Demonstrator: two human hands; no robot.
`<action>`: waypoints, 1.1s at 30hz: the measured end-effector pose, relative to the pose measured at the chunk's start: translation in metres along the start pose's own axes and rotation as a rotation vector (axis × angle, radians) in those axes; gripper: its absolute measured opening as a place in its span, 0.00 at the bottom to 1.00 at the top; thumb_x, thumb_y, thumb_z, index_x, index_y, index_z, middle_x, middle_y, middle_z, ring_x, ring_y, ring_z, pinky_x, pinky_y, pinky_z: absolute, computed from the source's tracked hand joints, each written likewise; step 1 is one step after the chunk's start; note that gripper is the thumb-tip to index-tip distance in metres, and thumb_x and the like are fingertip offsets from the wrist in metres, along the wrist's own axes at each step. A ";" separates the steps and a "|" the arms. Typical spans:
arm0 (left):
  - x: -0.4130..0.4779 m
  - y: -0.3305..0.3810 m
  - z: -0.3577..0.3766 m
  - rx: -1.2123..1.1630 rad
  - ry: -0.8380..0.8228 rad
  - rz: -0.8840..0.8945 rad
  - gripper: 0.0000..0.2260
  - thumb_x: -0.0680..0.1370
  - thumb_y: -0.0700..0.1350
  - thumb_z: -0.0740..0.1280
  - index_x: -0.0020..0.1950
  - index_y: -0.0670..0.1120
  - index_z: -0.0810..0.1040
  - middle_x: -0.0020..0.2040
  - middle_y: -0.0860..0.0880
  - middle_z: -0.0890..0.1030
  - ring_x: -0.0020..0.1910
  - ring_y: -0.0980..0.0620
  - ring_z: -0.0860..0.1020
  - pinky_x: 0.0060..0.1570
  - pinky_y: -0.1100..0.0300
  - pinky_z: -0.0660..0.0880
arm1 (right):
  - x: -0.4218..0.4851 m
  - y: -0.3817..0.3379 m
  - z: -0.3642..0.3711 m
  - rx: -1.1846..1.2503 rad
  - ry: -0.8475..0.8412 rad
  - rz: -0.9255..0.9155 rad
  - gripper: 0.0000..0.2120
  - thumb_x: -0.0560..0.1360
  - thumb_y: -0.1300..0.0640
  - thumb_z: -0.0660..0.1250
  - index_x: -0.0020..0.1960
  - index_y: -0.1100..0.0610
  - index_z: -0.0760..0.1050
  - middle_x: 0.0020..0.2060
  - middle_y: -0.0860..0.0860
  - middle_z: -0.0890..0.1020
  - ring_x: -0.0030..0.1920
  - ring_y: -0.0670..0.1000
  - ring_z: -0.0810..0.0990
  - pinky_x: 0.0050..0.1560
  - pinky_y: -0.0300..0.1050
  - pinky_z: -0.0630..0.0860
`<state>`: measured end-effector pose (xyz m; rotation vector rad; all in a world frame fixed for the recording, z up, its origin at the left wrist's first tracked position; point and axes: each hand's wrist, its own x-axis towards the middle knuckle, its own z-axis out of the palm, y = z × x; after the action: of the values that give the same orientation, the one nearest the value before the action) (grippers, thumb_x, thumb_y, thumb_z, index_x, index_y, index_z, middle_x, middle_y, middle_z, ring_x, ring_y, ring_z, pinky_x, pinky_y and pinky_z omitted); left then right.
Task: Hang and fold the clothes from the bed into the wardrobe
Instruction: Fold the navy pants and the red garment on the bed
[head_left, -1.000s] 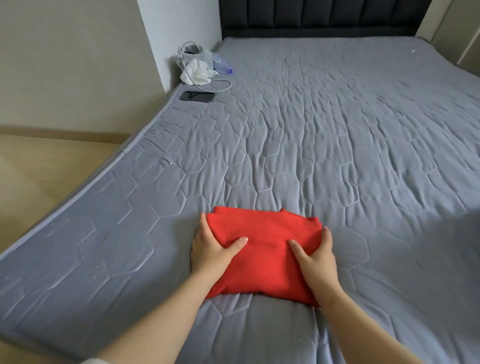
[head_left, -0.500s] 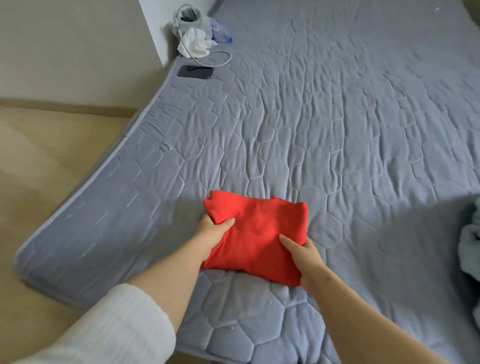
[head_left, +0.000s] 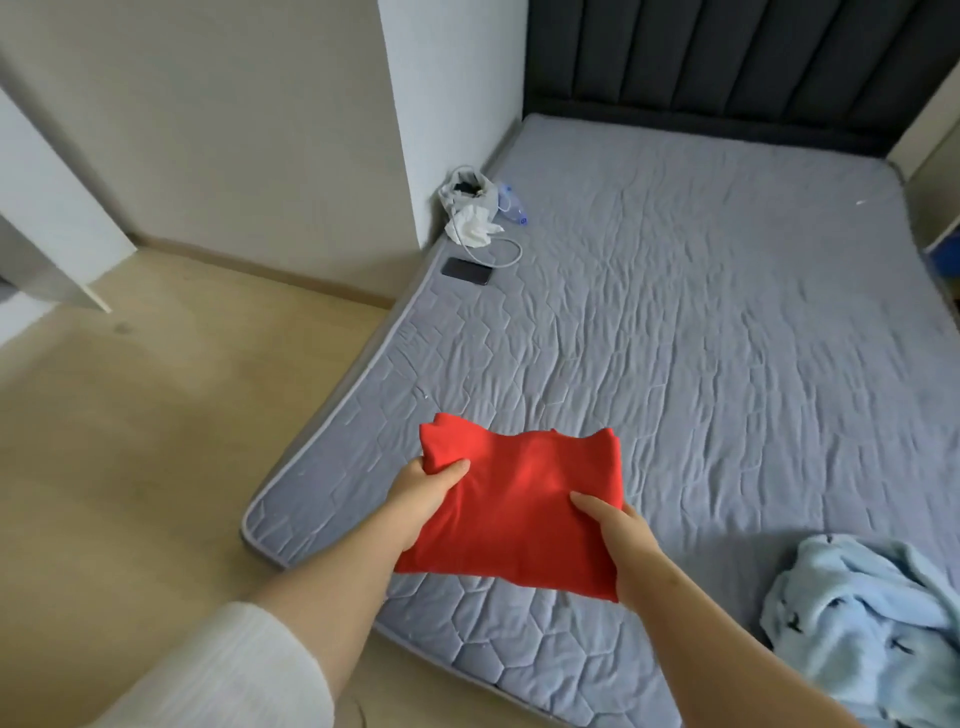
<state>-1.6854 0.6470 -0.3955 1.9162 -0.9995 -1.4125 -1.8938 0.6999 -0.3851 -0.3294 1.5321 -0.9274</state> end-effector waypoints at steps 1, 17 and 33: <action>-0.013 0.014 -0.011 -0.012 0.021 -0.003 0.13 0.73 0.51 0.70 0.53 0.45 0.78 0.49 0.46 0.82 0.46 0.48 0.80 0.49 0.58 0.74 | -0.014 -0.014 0.006 -0.006 -0.015 -0.007 0.05 0.72 0.59 0.70 0.43 0.54 0.74 0.37 0.55 0.81 0.37 0.55 0.80 0.37 0.46 0.77; -0.077 0.063 -0.235 -0.338 0.382 0.061 0.14 0.74 0.45 0.70 0.56 0.39 0.78 0.50 0.44 0.82 0.45 0.49 0.79 0.43 0.61 0.73 | -0.104 -0.092 0.219 -0.294 -0.396 -0.139 0.05 0.72 0.58 0.70 0.44 0.55 0.74 0.38 0.55 0.80 0.37 0.54 0.77 0.37 0.43 0.72; -0.040 0.040 -0.540 -0.583 0.651 0.093 0.15 0.74 0.46 0.70 0.56 0.40 0.77 0.49 0.45 0.81 0.43 0.49 0.79 0.47 0.58 0.73 | -0.142 -0.078 0.559 -0.466 -0.683 -0.254 0.16 0.70 0.54 0.72 0.54 0.57 0.75 0.49 0.58 0.81 0.50 0.59 0.79 0.55 0.55 0.76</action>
<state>-1.1863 0.6582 -0.1831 1.6661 -0.3102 -0.7994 -1.3680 0.5462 -0.1873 -1.0780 1.0573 -0.5429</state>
